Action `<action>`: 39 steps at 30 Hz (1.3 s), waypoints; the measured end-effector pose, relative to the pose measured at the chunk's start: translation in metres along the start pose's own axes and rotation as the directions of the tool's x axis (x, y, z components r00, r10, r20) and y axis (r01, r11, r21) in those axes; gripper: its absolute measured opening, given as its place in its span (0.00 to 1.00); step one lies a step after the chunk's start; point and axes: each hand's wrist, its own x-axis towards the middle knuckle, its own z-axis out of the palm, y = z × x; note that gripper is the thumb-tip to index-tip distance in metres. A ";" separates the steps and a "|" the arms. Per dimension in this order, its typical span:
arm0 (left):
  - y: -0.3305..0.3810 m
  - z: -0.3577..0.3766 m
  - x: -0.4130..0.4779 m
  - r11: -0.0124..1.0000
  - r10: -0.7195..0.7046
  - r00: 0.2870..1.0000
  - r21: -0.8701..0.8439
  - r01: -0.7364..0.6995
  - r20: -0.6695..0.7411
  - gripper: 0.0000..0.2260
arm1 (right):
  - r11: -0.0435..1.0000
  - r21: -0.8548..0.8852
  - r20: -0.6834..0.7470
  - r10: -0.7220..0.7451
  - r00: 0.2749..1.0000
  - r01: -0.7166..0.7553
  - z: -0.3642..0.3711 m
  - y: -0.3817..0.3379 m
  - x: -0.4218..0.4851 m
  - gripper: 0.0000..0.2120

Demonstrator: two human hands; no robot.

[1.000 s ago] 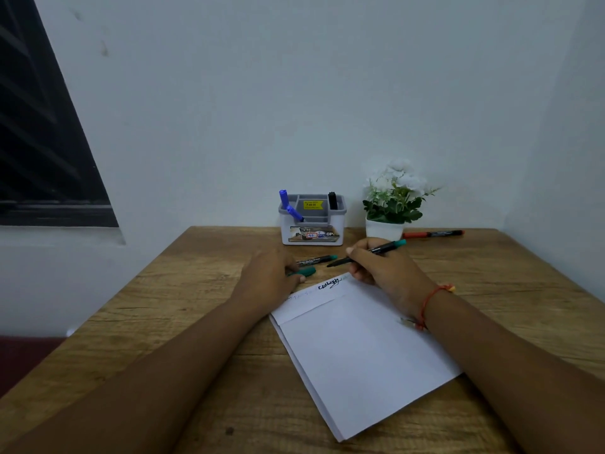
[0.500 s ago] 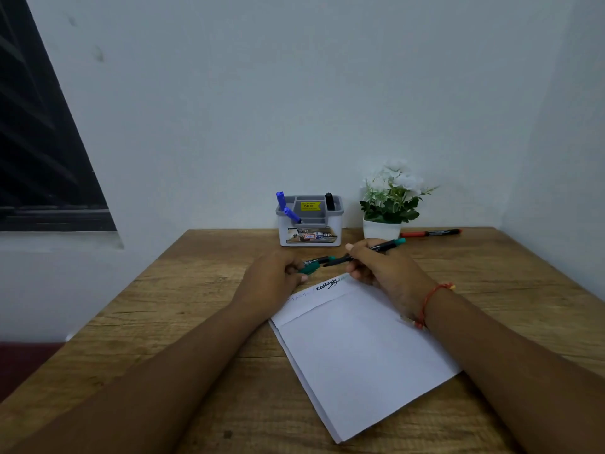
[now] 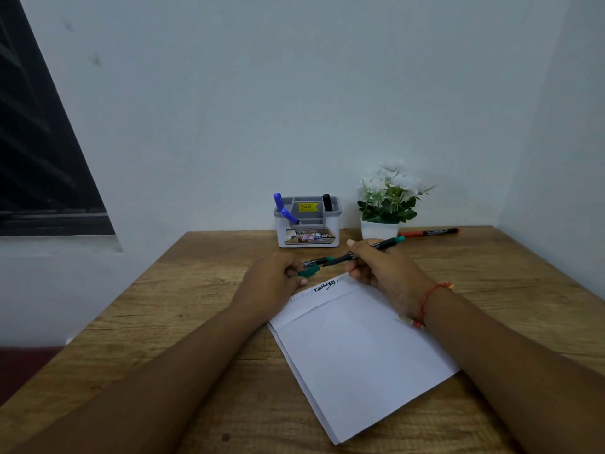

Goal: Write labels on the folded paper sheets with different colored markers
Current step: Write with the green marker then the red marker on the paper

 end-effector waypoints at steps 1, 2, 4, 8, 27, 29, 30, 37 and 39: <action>0.000 0.000 0.000 1.000 0.005 1.000 -0.002 -0.005 -0.002 0.06 | 1.000 0.007 0.000 0.002 1.000 -0.002 0.000 0.000 0.001 0.09; 0.000 0.000 0.000 1.000 0.010 1.000 -0.005 -0.010 -0.004 0.06 | 1.000 0.007 0.002 0.003 1.000 -0.003 0.000 0.000 0.001 0.09; 0.000 0.000 -0.001 1.000 0.019 1.000 -0.010 -0.019 -0.008 0.05 | 1.000 -0.002 0.011 -0.003 1.000 0.003 0.000 0.001 0.000 0.10; 0.001 0.002 0.000 1.000 0.022 1.000 -0.011 -0.022 -0.013 0.06 | 0.999 -0.035 0.043 -0.035 0.998 0.037 -0.001 0.002 -0.001 0.09; 0.012 0.001 -0.006 0.974 0.168 0.984 -0.141 -0.176 -0.063 0.04 | 0.983 -0.124 0.104 -0.119 0.987 0.132 -0.001 0.002 -0.003 0.08; 0.013 0.000 -0.008 0.969 0.179 0.981 -0.161 -0.188 -0.072 0.04 | 0.982 -0.132 0.113 -0.123 0.986 0.138 -0.002 0.003 -0.002 0.08; 0.013 0.000 -0.009 0.967 0.184 0.980 -0.167 -0.194 -0.073 0.04 | 0.979 -0.149 0.122 -0.124 0.985 0.142 -0.002 0.004 -0.002 0.09; 0.010 0.002 -0.007 0.963 0.164 0.985 -0.209 -0.173 -0.059 0.04 | 0.976 -0.153 0.142 -0.135 0.981 0.157 -0.001 0.008 0.001 0.09; 0.009 0.003 -0.003 0.957 0.152 0.985 -0.236 -0.168 -0.087 0.04 | 0.967 -0.209 0.165 -0.111 0.980 0.145 0.002 0.009 0.002 0.10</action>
